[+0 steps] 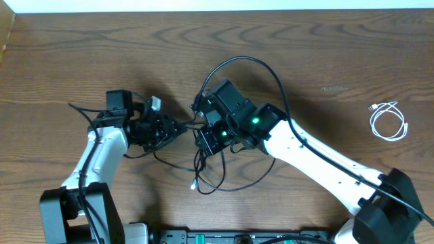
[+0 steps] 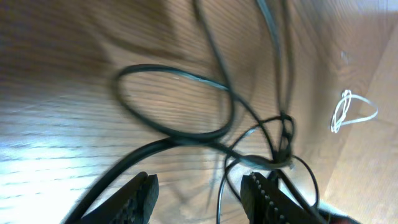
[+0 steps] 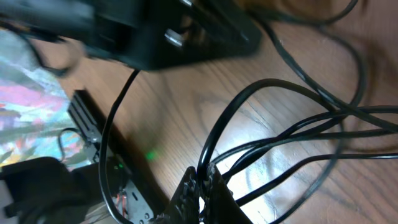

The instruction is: Untangle cables

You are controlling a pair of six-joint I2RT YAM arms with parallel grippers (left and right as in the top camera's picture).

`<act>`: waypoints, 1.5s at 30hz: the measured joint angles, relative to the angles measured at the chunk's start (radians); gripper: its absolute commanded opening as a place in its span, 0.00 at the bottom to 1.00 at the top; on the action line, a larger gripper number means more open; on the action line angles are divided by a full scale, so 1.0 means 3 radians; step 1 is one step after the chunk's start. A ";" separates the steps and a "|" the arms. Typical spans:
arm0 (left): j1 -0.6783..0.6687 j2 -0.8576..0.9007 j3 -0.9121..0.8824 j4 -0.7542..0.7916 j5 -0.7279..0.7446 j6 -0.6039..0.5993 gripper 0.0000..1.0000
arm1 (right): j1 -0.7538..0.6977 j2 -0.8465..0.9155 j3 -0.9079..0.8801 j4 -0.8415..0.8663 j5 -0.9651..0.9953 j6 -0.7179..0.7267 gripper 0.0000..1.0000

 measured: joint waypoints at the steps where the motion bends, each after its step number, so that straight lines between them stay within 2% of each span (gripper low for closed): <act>1: -0.0037 0.0000 0.0000 0.0018 0.0001 0.0001 0.48 | 0.0000 -0.0011 0.0000 0.0032 -0.0036 -0.0014 0.01; 5: -0.0135 0.0000 0.0000 0.0057 0.0011 0.0006 0.48 | 0.0000 -0.0013 0.0000 0.0183 -0.0228 -0.0092 0.01; 6: -0.0144 0.0000 0.0000 0.0060 0.0013 0.0010 0.45 | 0.0000 -0.0013 0.0000 0.0237 -0.0284 -0.0106 0.01; 7: -0.0153 0.0000 0.0000 0.0060 0.0011 0.0008 0.33 | 0.0001 -0.0013 0.0000 0.0270 -0.0315 -0.0112 0.01; 9: -0.0154 0.0000 0.0000 0.0061 0.0013 0.0014 0.13 | 0.0000 -0.0013 0.0000 0.0360 -0.0406 -0.0130 0.01; 11: -0.0154 0.0000 0.0000 0.0069 0.0009 0.0024 0.08 | 0.0000 -0.0013 0.0000 0.0443 -0.0476 -0.0145 0.01; 13: -0.0154 0.0000 0.0000 0.0070 -0.0008 0.0029 0.08 | 0.0000 -0.0015 0.0000 0.0484 -0.0526 -0.0153 0.01; 20: -0.0155 0.0000 0.0000 0.0047 -0.0362 -0.0134 0.08 | -0.0004 -0.0216 -0.0005 0.0543 -0.0585 -0.0161 0.01; 26: -0.0155 0.0000 0.0000 -0.0022 -0.0809 -0.0398 0.08 | -0.0010 -0.0783 -0.0005 0.0598 -0.0512 -0.0175 0.01; 34: -0.0156 0.0000 0.0000 -0.0125 -0.1333 -0.0729 0.08 | -0.0010 -0.1413 0.0001 0.0022 0.0226 -0.0183 0.01; 35: -0.0156 0.0000 0.0000 -0.0131 -0.1367 -0.0748 0.09 | -0.0011 -0.1438 0.0003 -0.0067 0.0306 -0.0174 0.01; 37: -0.0156 0.0000 0.0000 -0.0146 -0.1413 -0.0776 0.17 | -0.0015 -0.1442 0.0003 -0.0228 0.0408 -0.0168 0.02; 39: -0.0156 0.0000 0.0000 -0.0165 -0.1423 -0.0796 0.26 | -0.0015 -0.1420 0.0001 -0.0345 0.0463 -0.0158 0.09; 41: -0.0156 0.0000 0.0000 -0.0173 -0.1395 -0.0748 0.37 | -0.0015 -0.1363 0.0001 -0.0515 0.0538 -0.0089 0.25; 43: -0.0156 0.0000 0.0000 -0.0170 -0.1319 -0.0666 0.41 | -0.0015 -0.1287 0.0001 -0.0628 0.0600 -0.0052 0.35; 45: -0.0156 0.0000 0.0000 -0.0167 -0.1200 -0.0586 0.43 | -0.0015 -0.1194 0.0004 -0.0748 0.0685 0.0005 0.41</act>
